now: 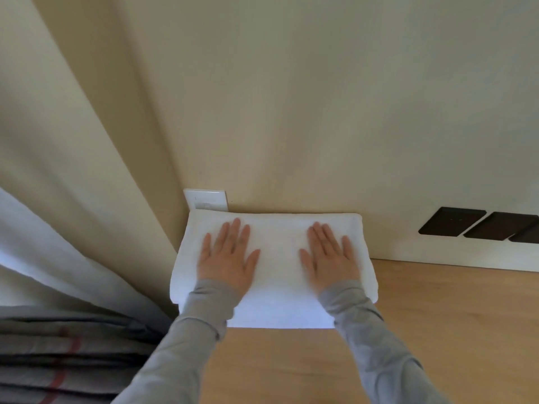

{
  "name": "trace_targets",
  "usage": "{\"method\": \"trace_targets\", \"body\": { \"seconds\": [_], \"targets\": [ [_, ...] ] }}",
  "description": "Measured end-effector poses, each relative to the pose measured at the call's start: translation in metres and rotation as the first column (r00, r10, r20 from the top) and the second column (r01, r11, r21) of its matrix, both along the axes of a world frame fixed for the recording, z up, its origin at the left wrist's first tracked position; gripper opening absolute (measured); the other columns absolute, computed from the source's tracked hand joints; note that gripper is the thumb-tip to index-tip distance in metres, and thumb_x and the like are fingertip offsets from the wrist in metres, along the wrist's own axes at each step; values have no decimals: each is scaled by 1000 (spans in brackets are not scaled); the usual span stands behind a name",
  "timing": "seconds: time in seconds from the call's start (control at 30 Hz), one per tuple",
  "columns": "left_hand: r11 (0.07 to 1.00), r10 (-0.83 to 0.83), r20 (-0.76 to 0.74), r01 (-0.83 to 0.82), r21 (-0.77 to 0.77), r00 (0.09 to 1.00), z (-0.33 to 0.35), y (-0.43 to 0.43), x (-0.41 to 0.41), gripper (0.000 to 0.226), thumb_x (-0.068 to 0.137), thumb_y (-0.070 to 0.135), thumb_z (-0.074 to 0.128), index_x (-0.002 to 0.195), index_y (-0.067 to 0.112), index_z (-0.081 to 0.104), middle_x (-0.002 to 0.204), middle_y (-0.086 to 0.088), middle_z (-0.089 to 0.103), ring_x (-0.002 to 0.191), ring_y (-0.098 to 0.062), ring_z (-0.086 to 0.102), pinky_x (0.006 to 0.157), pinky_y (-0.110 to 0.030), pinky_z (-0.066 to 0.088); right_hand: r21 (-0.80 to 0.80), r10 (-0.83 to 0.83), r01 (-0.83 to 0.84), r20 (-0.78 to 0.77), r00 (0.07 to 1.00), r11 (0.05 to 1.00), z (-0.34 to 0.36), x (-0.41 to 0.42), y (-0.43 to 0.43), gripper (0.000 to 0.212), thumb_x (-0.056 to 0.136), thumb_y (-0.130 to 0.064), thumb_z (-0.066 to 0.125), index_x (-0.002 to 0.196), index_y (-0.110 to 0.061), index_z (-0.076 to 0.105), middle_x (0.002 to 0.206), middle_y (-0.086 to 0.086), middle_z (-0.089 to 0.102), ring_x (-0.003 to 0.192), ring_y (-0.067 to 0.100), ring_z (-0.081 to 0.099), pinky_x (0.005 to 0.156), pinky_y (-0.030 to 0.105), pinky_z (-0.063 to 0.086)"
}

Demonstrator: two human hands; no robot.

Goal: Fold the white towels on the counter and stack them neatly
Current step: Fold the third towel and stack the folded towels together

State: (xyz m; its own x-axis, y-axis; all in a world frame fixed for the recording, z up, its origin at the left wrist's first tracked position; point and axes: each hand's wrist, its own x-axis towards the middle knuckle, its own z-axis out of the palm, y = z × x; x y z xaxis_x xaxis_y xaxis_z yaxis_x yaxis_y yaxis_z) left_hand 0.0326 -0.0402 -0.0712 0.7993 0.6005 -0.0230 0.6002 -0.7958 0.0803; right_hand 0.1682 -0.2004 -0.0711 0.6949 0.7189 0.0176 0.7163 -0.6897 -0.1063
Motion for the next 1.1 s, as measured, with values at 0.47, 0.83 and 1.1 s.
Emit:
{"method": "trace_targets", "body": {
  "seconds": [0.47, 0.83, 1.1],
  "targets": [
    [999, 0, -55, -2, -41, 998, 5, 31, -18, 60, 97, 49, 6, 150, 24, -8, 157, 7, -18, 145, -12, -14, 119, -37, -5, -91, -11, 1, -112, 994, 996, 9, 10, -3, 56, 100, -39, 13, 150, -18, 2, 159, -4, -5, 146, 10, -5, 119, 33, -2],
    [982, -171, 62, 165, 91, 983, 95, -33, 17, 57, 100, 44, 13, 151, 21, 3, 159, 1, -9, 146, -17, -5, 118, -41, -2, 94, -125, 116, 94, 988, 989, 105, 3, -61, 55, 99, -34, 30, 148, -9, 18, 153, 7, 25, 140, 20, 24, 116, 31, 19],
    [954, -267, 73, 253, 160, 961, 156, -118, 52, 55, 100, 43, 15, 151, 22, 6, 159, 3, 4, 146, -17, 2, 118, -43, 0, 173, -243, 215, 160, 957, 961, 161, 15, -159, 54, 100, -38, 26, 148, -13, 18, 155, 4, 23, 142, 16, 21, 116, 29, 13]
  ]
}}
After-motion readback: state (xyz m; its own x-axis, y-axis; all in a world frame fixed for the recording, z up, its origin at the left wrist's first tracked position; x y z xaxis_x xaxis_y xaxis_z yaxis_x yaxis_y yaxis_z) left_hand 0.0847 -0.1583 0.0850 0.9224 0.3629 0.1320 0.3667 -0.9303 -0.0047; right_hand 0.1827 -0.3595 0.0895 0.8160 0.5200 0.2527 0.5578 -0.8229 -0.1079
